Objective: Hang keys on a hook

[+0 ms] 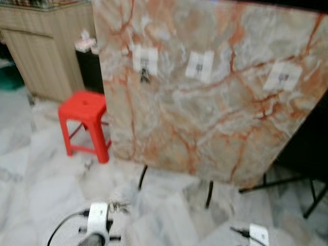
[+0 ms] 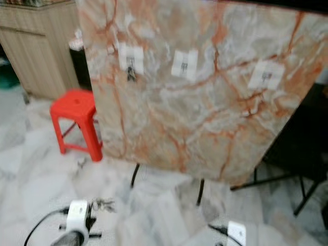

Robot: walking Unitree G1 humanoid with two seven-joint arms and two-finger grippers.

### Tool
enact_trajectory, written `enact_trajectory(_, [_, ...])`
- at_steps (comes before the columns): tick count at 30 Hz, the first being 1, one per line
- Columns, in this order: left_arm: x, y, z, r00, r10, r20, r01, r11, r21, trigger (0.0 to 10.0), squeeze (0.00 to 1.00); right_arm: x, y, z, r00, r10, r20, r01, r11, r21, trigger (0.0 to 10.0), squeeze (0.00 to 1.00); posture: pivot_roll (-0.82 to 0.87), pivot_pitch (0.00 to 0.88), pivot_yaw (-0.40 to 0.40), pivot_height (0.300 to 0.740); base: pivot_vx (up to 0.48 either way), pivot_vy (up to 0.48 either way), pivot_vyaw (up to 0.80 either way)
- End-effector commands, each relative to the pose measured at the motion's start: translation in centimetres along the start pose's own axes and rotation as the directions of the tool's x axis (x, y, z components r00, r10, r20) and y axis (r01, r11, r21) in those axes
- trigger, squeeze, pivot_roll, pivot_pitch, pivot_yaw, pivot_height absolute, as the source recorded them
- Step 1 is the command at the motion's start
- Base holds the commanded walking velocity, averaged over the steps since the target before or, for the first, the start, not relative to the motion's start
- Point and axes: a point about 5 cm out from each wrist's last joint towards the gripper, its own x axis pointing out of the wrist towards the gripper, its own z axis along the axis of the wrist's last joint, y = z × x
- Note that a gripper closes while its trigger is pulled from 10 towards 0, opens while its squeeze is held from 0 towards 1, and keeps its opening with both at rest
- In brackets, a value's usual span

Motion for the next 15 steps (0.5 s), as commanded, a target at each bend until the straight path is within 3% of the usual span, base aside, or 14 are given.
enact_trajectory(1, [0.11, -0.24, 0.31, 1.0, -0.021, 0.009, 0.021, 1.0, 0.011, 10.0, 0.0, -0.03, -0.4, -0.15, 1.0, -0.012, -0.002, 0.012, 1.0, 0.01, 10.0, 0.0, 0.05, 0.0, -0.051, 0.729, 0.0, 0.0, 0.0])
enact_trajectory(4, [0.09, -0.53, 0.14, 0.999, -0.038, -0.001, 0.038, 0.998, 0.051, 10.0, 0.0, -0.03, -0.41, -0.16, 1.0, -0.011, -0.002, 0.011, 1.0, -0.001, 10.0, 0.0, 0.05, 0.0, -0.052, 0.729, 0.386, 0.0, 0.0])
enact_trajectory(15, [-0.08, -0.8, -0.33, 0.999, -0.046, -0.006, 0.047, 0.998, 0.049, 10.0, 0.0, -0.03, -0.39, -0.16, 1.0, -0.011, 0.004, 0.011, 1.0, 0.004, 10.0, 0.0, 0.06, 0.0, -0.049, 0.729, 0.48, 0.0, 0.0])
